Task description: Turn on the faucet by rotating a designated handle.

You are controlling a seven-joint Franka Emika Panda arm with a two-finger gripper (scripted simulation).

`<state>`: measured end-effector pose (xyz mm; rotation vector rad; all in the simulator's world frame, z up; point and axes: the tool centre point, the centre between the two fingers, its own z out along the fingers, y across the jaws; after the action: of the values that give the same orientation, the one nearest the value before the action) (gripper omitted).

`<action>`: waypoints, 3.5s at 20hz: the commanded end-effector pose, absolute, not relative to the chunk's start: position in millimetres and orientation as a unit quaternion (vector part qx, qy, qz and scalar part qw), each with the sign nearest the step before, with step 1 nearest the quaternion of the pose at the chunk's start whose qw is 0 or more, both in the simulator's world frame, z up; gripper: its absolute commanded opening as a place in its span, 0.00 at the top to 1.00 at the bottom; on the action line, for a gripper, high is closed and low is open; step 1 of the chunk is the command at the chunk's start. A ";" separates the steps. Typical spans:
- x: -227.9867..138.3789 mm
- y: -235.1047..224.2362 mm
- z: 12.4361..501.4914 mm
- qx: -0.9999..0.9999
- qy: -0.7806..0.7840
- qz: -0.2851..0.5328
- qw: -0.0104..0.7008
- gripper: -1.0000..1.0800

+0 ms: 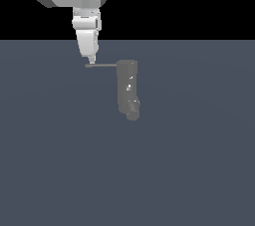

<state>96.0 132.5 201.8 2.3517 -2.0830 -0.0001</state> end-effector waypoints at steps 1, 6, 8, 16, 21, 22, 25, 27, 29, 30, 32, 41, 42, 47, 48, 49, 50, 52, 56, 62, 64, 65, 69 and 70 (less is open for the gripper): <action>89.7 131.5 201.8 0.749 -0.663 0.000 0.000 1.00; 77.1 129.2 201.8 0.748 -0.663 0.000 0.000 1.00; 71.9 128.5 201.8 0.748 -0.663 0.000 0.000 1.00; 50.6 125.2 201.8 0.748 -0.663 0.000 0.000 1.00; 36.8 123.1 201.8 0.748 -0.663 0.000 0.000 1.00; 34.0 122.7 201.8 0.748 -0.663 0.000 0.000 1.00; 25.6 121.4 201.8 0.748 -0.663 0.000 0.000 1.00; 19.9 120.6 201.8 0.748 -0.663 0.000 0.000 1.00; 14.2 119.7 201.8 0.748 -0.663 0.000 0.000 1.00; 11.3 119.3 201.9 0.748 -0.663 0.000 0.000 1.00; 8.4 118.9 201.9 0.748 -0.663 0.000 0.000 1.00; -4.3 96.4 201.9 0.747 -0.664 0.001 -0.001 1.00; -6.5 93.8 201.9 0.747 -0.664 0.001 -0.001 1.00; -17.5 80.9 201.7 0.748 -0.664 0.001 -0.001 1.00; -19.7 78.2 201.8 0.748 -0.664 0.001 -0.001 1.00; -22.0 75.4 201.8 0.748 -0.664 0.001 -0.001 1.00; -24.2 72.7 201.9 0.748 -0.664 0.001 -0.001 1.00; -28.7 67.5 201.8 0.748 -0.664 0.000 -0.001 1.00; -37.8 56.6 201.8 0.748 -0.664 0.000 0.000 1.00; -51.6 39.8 201.9 0.748 -0.663 0.000 0.000 1.00; -56.3 34.3 201.9 0.748 -0.663 0.000 0.000 1.00; -56.3 34.3 201.9 0.748 -0.663 0.000 0.000 1.00; -51.0 22.7 201.9 0.751 -0.661 0.000 -0.001 1.00; -50.3 16.6 202.0 0.751 -0.661 0.000 -0.001 1.00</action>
<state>-52.0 32.3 201.8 2.3742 -2.0617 -0.0012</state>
